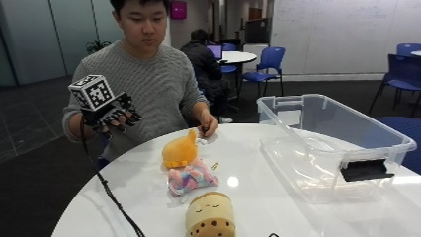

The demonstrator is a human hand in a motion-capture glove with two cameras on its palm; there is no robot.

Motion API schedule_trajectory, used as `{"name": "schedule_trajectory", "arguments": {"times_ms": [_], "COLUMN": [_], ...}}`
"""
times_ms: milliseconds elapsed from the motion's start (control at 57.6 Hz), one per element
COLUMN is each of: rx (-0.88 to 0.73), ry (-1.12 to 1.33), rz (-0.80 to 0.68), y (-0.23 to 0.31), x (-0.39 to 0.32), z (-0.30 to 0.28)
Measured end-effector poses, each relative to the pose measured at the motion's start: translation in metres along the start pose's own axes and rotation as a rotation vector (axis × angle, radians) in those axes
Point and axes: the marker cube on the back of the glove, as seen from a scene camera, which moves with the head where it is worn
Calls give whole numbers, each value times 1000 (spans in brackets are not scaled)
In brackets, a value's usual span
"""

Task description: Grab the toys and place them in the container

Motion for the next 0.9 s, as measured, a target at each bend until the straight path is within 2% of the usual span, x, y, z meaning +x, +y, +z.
{"name": "schedule_trajectory", "arguments": {"times_ms": [590,712,903], "rx": [2,53,14], "ry": [-1,-16,26], "rz": [29,13,34], "y": [-18,-57,-169], "x": [1,4,16], "z": [0,-11,-13]}}
